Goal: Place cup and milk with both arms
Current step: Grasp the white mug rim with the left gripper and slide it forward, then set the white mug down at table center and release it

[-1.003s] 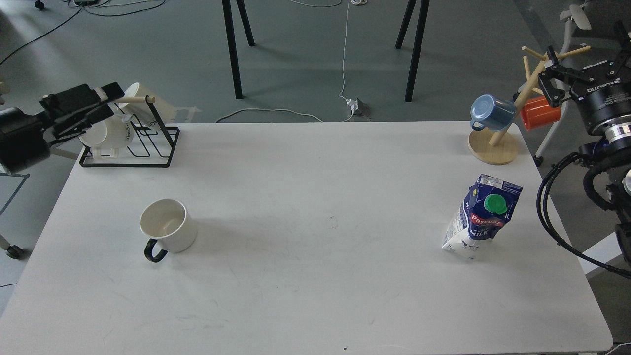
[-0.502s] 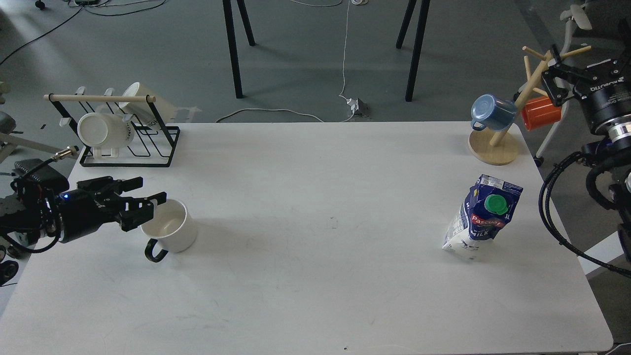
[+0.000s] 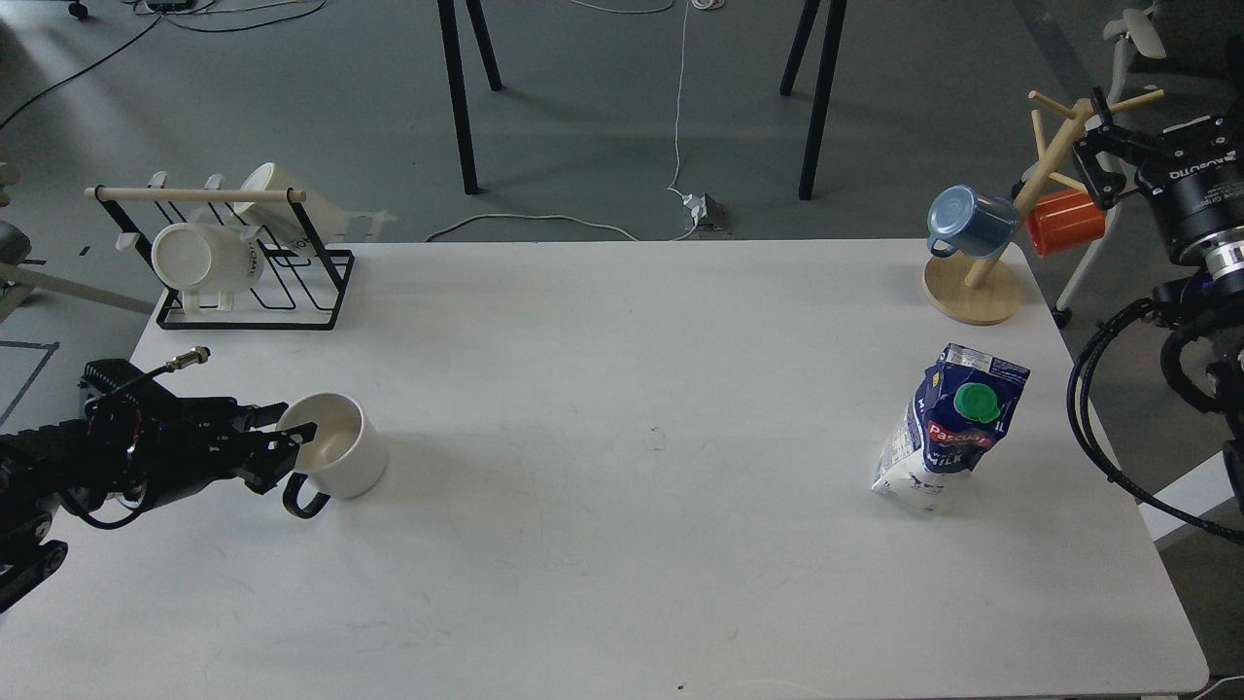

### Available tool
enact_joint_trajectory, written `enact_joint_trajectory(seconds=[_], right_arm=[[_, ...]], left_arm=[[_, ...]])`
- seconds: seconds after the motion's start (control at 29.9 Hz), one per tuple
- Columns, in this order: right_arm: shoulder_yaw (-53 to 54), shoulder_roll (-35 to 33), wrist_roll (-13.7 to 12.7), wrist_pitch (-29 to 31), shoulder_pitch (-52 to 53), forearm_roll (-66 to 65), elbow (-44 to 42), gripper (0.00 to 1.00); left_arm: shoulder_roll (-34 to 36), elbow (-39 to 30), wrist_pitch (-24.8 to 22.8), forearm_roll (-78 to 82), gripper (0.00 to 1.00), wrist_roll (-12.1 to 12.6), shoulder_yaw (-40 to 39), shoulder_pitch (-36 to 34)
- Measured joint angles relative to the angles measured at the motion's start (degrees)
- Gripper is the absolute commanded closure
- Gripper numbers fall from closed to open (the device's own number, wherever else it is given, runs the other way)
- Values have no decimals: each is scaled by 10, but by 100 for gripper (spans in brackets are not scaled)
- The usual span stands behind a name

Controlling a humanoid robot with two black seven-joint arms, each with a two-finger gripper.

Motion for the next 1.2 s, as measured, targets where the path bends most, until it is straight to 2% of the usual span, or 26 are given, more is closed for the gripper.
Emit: enact_joint_trajectory(seconds=[0.13, 0.27, 0.54, 0.64, 0.77, 0.87, 1.2], right_arm=[[0, 0, 0, 0, 0, 0, 0, 2], [-1, 0, 0, 0, 0, 0, -2, 2], [-1, 0, 0, 0, 2, -1, -2, 2], [-1, -1, 0, 0, 13, -1, -2, 2], [-7, -2, -2, 0, 74, -2, -20, 2], [-23, -1, -3, 0, 122, -2, -39, 2], [-70, 15, -2, 0, 162, -2, -45, 2]], left_arm=[[0, -2, -1, 1, 93, -1, 0, -3], [0, -39, -21, 1, 93, -4, -1, -11], [-15, -160, -184, 1, 94, 1, -3, -124], [-73, -188, -255, 1, 94, 18, -3, -180], [-172, -208, -315, 12, 93, 75, -1, -217], [-234, -206, -325, 47, 93, 102, 4, -220], [-339, -155, -327, 67, 90, 120, 48, -212]])
